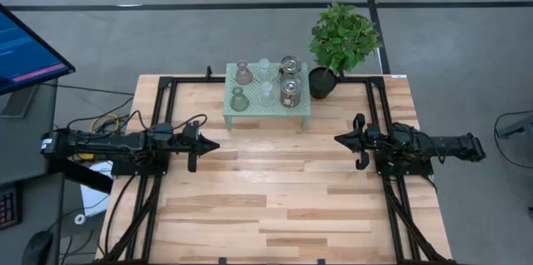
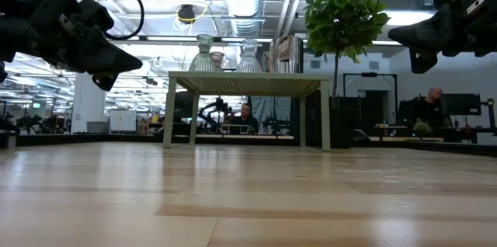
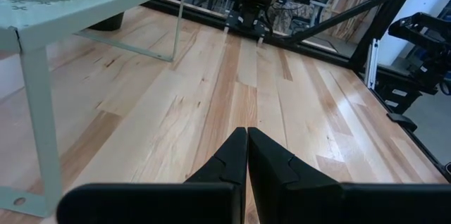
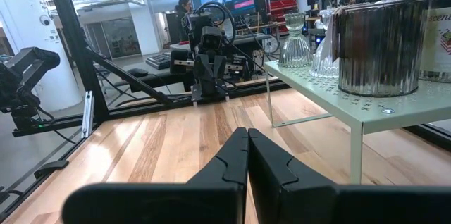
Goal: Pick & Place candle stick holders
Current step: Return to Home Position
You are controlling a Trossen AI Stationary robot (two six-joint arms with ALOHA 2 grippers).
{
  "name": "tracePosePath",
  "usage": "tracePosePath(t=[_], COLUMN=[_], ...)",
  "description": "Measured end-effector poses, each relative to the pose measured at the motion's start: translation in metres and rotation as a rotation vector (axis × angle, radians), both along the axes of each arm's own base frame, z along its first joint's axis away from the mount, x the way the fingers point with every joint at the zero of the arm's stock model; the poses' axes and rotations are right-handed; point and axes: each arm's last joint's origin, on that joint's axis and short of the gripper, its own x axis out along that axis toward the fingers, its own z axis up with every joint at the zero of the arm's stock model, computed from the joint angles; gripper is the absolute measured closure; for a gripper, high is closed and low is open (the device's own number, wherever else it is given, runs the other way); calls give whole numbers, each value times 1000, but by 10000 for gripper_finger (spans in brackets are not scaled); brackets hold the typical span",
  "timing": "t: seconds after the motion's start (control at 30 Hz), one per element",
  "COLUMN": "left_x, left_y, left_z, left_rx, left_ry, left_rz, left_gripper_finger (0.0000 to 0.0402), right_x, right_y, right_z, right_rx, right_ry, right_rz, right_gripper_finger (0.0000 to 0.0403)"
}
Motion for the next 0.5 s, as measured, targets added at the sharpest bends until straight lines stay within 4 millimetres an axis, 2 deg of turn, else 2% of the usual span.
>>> tracePosePath(t=[0.5], left_x=[0], left_y=[0], left_z=[1], left_rx=[1], left_ry=[-9], left_rz=[0], left_gripper_finger=[390], right_x=[0], right_y=[0], right_z=[0], right_rx=[0], right_ry=[0], right_rz=[0], right_gripper_finger=[403])
